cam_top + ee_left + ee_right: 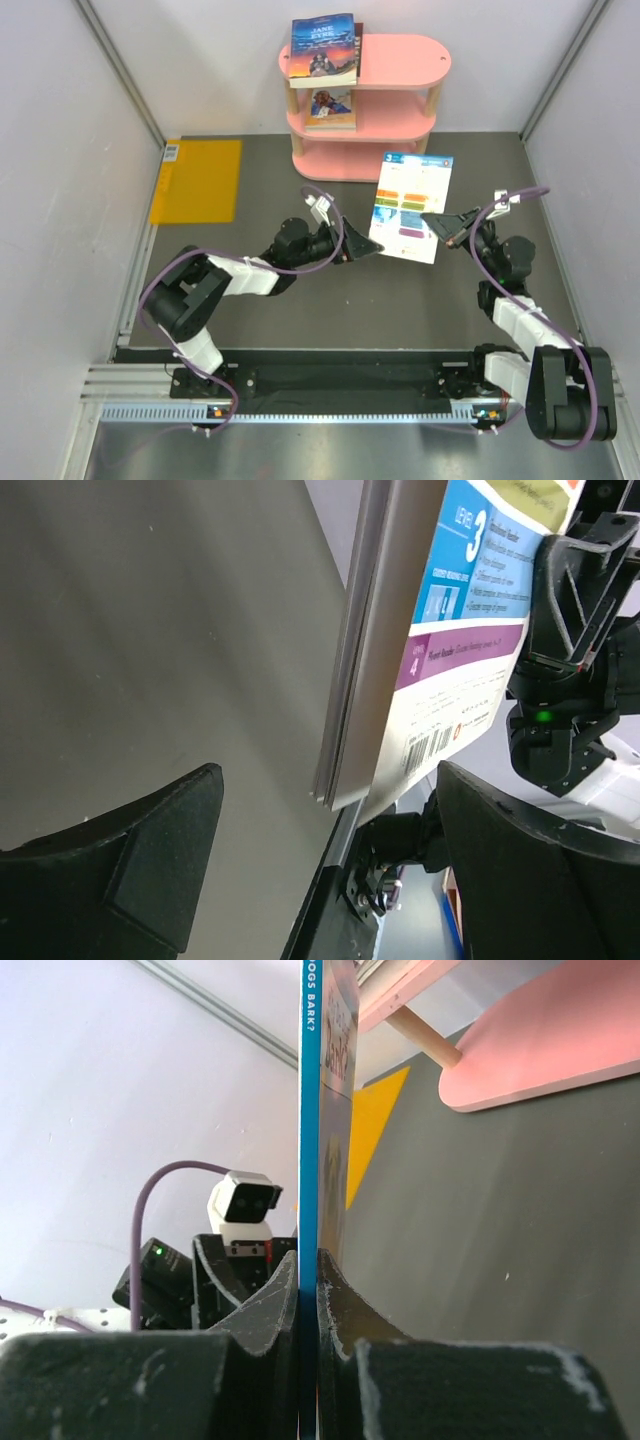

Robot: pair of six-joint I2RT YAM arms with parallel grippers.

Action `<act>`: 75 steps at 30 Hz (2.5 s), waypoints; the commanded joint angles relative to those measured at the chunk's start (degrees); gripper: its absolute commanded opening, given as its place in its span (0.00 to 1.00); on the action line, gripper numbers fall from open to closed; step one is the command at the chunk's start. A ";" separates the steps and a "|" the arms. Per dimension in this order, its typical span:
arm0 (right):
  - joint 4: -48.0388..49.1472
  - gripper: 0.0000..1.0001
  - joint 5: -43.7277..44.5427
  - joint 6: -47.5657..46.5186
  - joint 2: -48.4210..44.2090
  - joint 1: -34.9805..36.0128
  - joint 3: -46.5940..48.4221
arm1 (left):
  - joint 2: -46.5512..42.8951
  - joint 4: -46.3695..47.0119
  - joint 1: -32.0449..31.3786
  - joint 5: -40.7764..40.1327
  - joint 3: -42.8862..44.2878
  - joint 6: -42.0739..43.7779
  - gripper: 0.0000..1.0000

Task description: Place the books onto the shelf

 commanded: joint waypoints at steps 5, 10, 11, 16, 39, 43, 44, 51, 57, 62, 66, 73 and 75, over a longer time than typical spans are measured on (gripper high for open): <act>5.65 0.00 -1.46 0.56 -0.40 2.40 0.81 | 4.45 9.48 -2.20 1.78 6.42 -2.28 0.79; 5.31 0.00 -1.46 0.65 -0.84 2.49 0.11 | 5.07 8.96 -2.20 2.39 9.67 -2.28 0.58; 5.04 0.00 -1.37 0.56 -0.84 2.58 -0.24 | 4.98 8.17 -2.29 2.57 10.02 -2.19 0.52; 3.20 0.00 0.38 -0.41 -2.07 2.58 -1.04 | 3.23 8.08 -2.29 4.33 10.47 -2.80 0.01; 0.30 0.57 0.12 -1.38 -0.22 2.58 -2.36 | -8.99 -23.81 5.44 6.86 22.32 13.71 0.00; -0.76 0.65 -0.14 -1.82 -0.57 2.58 -3.67 | -8.03 -36.63 5.80 9.78 32.06 23.44 0.00; -0.67 0.65 -0.14 -1.90 -0.75 2.66 -4.11 | -7.42 -38.75 5.80 10.39 36.26 24.95 0.00; -1.72 0.67 0.03 -3.13 -2.51 3.28 -8.86 | -4.78 -48.87 5.89 14.70 48.77 30.77 0.00; -6.46 0.67 2.48 -6.91 -4.70 7.05 -12.20 | -1.79 -52.13 7.64 15.14 58.44 30.42 0.00; -9.72 0.68 5.04 -8.05 -7.16 10.83 -14.31 | 1.98 -53.18 11.41 16.11 67.84 27.09 0.00; -16.38 0.67 8.20 -10.78 -9.71 13.56 -13.26 | 5.68 -52.83 14.76 17.24 76.10 22.43 0.00; -26.33 0.67 11.89 -16.66 -10.59 17.43 -7.82 | 14.73 -39.78 20.99 23.92 88.32 -0.54 0.00; -28.34 0.67 12.77 -17.63 -10.51 18.66 -6.67 | 18.24 -33.71 22.23 25.77 89.21 -12.04 0.00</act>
